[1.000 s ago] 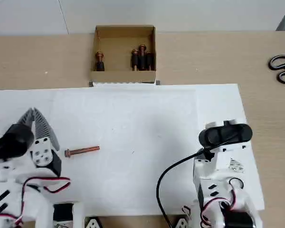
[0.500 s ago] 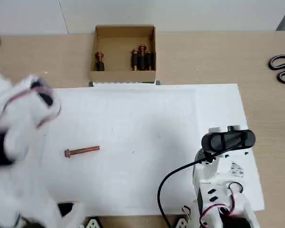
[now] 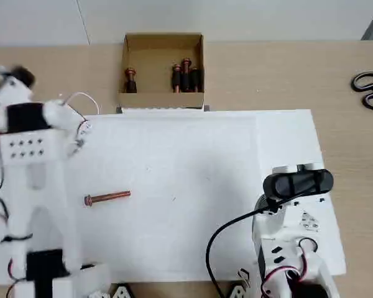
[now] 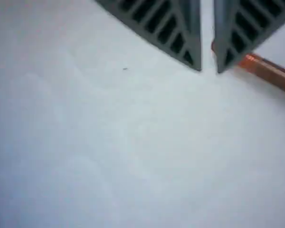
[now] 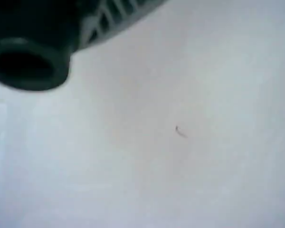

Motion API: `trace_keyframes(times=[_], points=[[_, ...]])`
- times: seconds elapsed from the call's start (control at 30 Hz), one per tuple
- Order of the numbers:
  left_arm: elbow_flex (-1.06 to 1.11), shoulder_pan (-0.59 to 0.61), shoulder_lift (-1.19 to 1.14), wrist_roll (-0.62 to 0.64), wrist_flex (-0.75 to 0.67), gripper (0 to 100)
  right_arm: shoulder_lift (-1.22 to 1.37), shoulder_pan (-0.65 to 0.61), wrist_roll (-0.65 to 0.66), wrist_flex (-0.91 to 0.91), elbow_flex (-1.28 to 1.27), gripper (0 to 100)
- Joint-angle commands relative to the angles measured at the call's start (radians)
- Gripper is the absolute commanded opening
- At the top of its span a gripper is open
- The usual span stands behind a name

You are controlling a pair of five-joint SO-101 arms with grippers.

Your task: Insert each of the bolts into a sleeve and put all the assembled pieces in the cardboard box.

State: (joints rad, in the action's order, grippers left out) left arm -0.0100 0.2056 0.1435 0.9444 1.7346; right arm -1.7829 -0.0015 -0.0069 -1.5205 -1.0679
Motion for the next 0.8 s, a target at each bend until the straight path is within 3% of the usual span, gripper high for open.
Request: trace_keyframes(times=[0.0, 0.27, 0.53, 0.77], points=[[0.070, 0.008, -0.048, 0.091, 0.017, 1, -0.005, 0.010, -0.014, 0.021, 0.008, 0.4], [0.206, 0.008, -0.069, 0.175, 0.017, 1, -0.005, 0.012, -0.014, 0.022, 0.006, 0.4], [0.266, 0.005, -0.080, 0.170, -0.014, 1, -0.005, 0.012, -0.014, 0.027, -0.005, 0.4], [0.315, 0.002, -0.080, 0.141, -0.023, 15, -0.007, 0.012, -0.014, 0.031, -0.005, 0.4]])
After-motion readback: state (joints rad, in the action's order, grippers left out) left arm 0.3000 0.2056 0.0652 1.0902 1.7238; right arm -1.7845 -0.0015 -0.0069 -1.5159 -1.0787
